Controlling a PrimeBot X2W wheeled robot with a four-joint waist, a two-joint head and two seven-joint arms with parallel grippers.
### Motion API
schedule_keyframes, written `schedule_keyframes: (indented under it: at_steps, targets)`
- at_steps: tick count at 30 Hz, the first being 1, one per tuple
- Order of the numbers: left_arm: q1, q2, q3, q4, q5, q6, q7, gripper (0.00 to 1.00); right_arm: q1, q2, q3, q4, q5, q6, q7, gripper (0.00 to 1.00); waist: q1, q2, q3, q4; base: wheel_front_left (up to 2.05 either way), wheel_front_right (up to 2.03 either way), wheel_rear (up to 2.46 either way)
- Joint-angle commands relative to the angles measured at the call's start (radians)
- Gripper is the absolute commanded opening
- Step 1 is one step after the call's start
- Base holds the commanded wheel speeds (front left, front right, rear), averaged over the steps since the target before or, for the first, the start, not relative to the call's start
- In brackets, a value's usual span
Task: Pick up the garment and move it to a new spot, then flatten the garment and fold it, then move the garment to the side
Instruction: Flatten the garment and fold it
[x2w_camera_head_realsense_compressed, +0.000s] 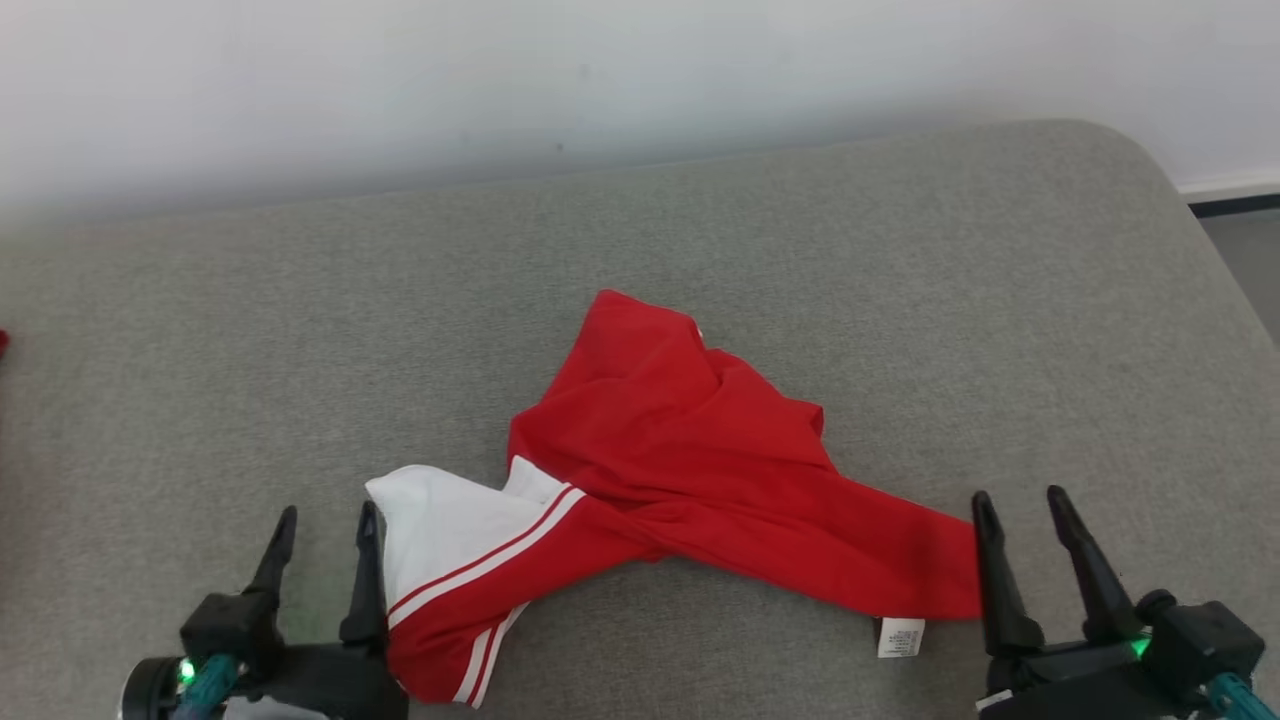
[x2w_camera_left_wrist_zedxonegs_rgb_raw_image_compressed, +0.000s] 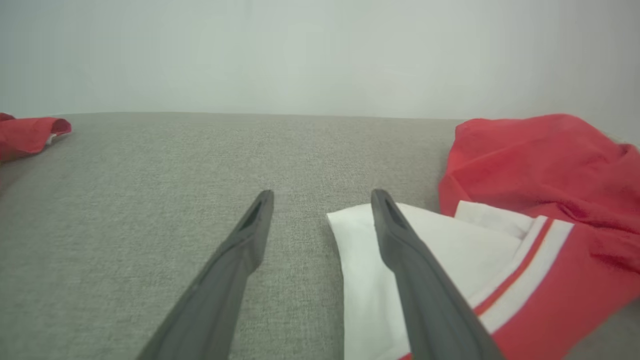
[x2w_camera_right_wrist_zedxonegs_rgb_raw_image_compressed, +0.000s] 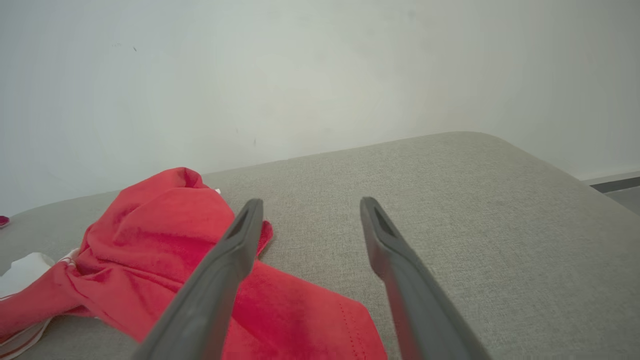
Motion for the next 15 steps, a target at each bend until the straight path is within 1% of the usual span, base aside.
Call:
schedule_keyframes:
  at_steps: [1, 2, 3, 5, 7, 13, 15]
  targets:
    - [-0.029, 0.018, -0.017, 0.055, 0.004, -0.008, -0.002, 1.0, -0.012, 0.01, 0.01, 0.007, -0.003, -0.002, 0.0, 1.0, 0.0, 0.0, 0.02, -0.027, 0.0, 0.0, 0.0]
    - [-0.054, 0.026, -0.03, 0.085, 0.009, -0.01, -0.003, 1.0, -0.017, 0.016, 0.013, 0.009, -0.004, -0.002, -0.001, 1.0, 0.0, 0.0, 0.023, -0.033, 0.0, 0.0, 0.0]
    - [-0.054, 0.026, -0.03, 0.085, 0.009, -0.01, -0.003, 1.0, -0.017, 0.016, 0.013, 0.009, -0.004, -0.002, -0.001, 1.0, 0.0, 0.0, 0.023, -0.033, 0.0, 0.0, 0.0]
    - [-0.089, 0.042, -0.053, 0.155, 0.006, -0.014, -0.003, 1.0, -0.025, 0.027, 0.023, 0.013, -0.003, -0.002, -0.001, 1.0, 0.0, 0.0, 0.03, -0.047, 0.0, 0.0, 0.0]
    - [-0.124, 0.061, -0.066, 0.197, 0.002, -0.012, -0.003, 1.0, -0.03, 0.033, 0.028, 0.017, 0.001, -0.002, -0.001, 1.0, 0.0, 0.0, 0.037, -0.059, 0.0, 0.0, 0.0]
    - [-0.18, 0.092, -0.113, 0.311, -0.061, -0.014, -0.003, 1.0, -0.044, 0.043, 0.029, 0.026, 0.008, -0.002, -0.001, 1.0, 0.0, 0.0, 0.048, -0.082, 0.0, 0.0, 0.0]
    - [-0.195, 0.098, -0.143, 0.353, -0.089, -0.014, -0.002, 1.0, -0.043, 0.044, 0.025, 0.027, 0.007, -0.002, -0.001, 1.0, 0.0, 0.0, 0.048, -0.086, 0.0, 0.0, 0.0]
